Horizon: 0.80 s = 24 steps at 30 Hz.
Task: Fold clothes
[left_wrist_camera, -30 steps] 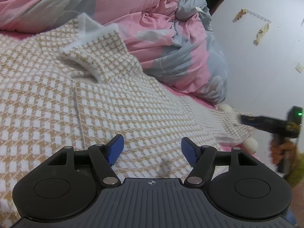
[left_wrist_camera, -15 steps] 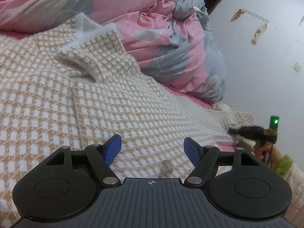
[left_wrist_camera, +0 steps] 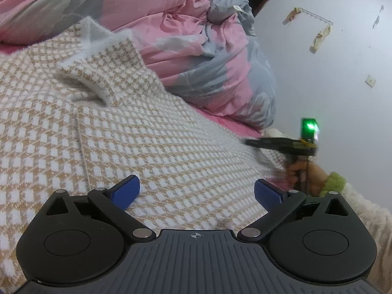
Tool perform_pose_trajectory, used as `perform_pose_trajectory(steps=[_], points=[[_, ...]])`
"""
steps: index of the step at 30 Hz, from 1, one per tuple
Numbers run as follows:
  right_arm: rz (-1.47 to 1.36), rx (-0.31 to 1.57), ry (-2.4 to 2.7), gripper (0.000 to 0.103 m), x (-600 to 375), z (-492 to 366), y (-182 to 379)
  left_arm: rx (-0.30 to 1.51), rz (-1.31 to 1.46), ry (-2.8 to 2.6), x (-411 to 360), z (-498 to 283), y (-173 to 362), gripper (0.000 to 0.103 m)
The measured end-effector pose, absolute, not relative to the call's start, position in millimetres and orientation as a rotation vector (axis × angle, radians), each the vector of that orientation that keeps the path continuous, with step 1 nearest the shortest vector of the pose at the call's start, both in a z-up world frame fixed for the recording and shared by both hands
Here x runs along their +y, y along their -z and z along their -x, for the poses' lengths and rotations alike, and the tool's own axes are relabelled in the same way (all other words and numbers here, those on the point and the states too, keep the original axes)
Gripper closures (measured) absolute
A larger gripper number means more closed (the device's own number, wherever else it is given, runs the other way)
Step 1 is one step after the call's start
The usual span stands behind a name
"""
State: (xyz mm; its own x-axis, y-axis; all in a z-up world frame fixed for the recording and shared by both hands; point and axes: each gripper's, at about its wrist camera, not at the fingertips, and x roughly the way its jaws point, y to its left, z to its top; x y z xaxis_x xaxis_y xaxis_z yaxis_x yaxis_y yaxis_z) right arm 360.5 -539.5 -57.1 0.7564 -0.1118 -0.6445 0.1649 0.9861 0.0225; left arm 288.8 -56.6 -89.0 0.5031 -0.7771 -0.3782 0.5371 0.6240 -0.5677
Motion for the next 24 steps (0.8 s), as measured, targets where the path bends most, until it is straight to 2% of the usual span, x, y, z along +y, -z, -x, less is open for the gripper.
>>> perform_pose_trajectory(steps=[1, 5, 9, 12, 14, 15, 17, 19, 24], points=[[-0.117, 0.693, 0.212, 0.095, -563, -350, 50, 0.659, 0.406, 0.820, -56, -289, 89, 0.002], [-0.170, 0.600, 0.132, 0.093, -585, -301, 20, 0.668, 0.404, 0.815, -58, -290, 87, 0.001], [0.029, 0.650, -0.015, 0.092, -547, -281, 41, 0.684, 0.303, 0.727, -69, -283, 76, 0.000], [0.103, 0.672, 0.062, 0.093, -555, -281, 59, 0.705, 0.179, 0.632, -87, -274, 67, 0.000], [-0.075, 0.592, 0.120, 0.097, -601, -262, 49, 0.719, 0.082, 0.600, -98, -270, 65, 0.000], [-0.188, 0.541, 0.138, 0.103, -627, -248, 42, 0.725, 0.033, 0.586, -104, -268, 65, 0.000], [-0.368, 0.425, 0.187, 0.103, -670, -217, 26, 0.730, -0.057, 0.557, -115, -265, 66, 0.000], [-0.435, 0.355, 0.350, 0.091, -698, -187, 17, 0.726, -0.133, 0.525, -125, -263, 71, 0.000], [-0.675, 0.307, 0.392, 0.090, -730, -107, 9, 0.705, -0.220, 0.485, -136, -258, 76, 0.000]])
